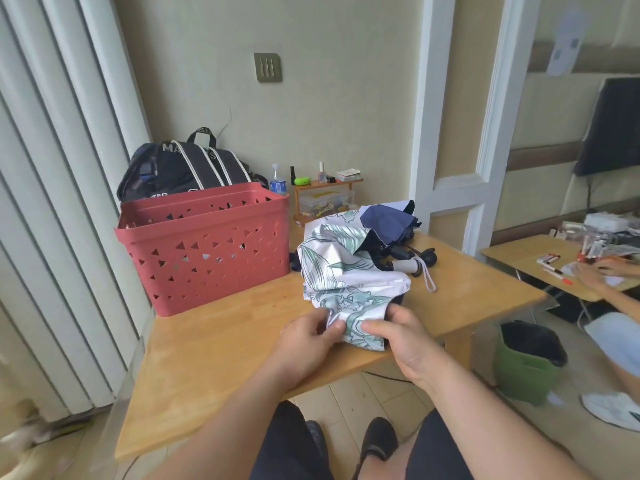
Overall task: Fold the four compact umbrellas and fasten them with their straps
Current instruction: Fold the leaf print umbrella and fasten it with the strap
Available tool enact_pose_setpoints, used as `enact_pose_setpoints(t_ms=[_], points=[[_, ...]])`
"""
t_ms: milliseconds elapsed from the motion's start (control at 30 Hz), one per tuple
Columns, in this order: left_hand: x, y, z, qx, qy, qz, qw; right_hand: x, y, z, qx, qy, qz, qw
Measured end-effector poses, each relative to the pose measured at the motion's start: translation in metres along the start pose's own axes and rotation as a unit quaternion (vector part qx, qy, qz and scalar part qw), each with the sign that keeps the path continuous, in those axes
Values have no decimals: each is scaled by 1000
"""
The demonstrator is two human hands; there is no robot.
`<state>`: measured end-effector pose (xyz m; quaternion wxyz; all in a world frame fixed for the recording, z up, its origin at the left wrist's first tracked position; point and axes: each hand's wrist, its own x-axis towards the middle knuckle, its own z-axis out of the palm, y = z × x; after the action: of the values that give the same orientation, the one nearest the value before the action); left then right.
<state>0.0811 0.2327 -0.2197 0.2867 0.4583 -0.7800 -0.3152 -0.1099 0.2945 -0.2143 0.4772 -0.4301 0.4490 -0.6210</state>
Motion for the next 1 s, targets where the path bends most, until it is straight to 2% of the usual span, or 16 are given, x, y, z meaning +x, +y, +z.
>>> enact_pose_setpoints(t_ms=[133,200,267,333,367,433,533,633,700,767,833,867,933,1000], points=[[-2,-1,-7,-241,-34,-33,969,3,-8,0,60,11,43,997],[-3,-1,-5,-281,-3,-39,959,9,-20,-5,125,17,74,989],[-3,-2,-2,-208,40,-29,977,23,-34,-15,112,74,93,987],[-2,-3,1,-81,59,-15,995,40,-41,-27,33,154,111,981],[-2,-2,2,-21,66,-4,998,47,-44,-31,-9,167,117,979],[-1,0,3,30,91,10,995,63,-49,-37,-106,139,135,975],[-1,-2,2,-4,144,8,990,79,-61,-39,-258,32,213,942],[-1,-4,2,-35,165,-4,986,89,-78,-44,-323,-65,270,904],[-1,-3,2,-53,161,-4,986,95,-81,-51,-331,-95,253,904],[-4,-3,1,-50,146,9,988,98,-75,-57,-321,-92,213,918],[-5,-3,0,-24,102,33,994,103,-63,-57,-329,-42,129,934],[-6,-2,0,-5,74,46,996,107,-56,-57,-361,3,68,930],[-6,-2,2,51,32,72,996,116,-43,-55,-458,109,-41,881],[-4,-2,4,101,18,87,991,120,-27,-54,-550,160,-53,818]])
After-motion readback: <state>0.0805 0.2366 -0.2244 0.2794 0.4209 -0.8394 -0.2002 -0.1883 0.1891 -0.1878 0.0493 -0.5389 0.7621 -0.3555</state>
